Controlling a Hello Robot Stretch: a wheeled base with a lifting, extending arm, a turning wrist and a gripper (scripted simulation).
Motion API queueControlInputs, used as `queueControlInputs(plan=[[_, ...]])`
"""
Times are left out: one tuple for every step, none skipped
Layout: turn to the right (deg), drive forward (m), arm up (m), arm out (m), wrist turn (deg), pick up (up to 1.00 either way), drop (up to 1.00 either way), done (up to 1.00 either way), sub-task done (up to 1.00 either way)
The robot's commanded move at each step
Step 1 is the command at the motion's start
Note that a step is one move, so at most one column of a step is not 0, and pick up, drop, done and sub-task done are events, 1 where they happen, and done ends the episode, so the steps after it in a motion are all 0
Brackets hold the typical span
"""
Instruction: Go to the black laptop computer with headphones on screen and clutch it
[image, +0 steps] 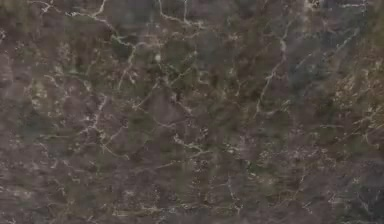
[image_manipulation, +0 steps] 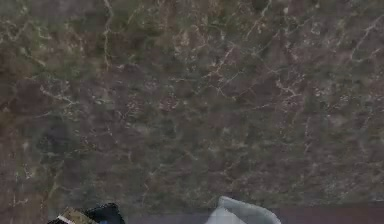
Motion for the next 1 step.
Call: queueControlInputs(plan=[[-45.0, 0.0, 0.0, 0.0, 0.0, 0.0, 0.0, 0.0, 0.0]])
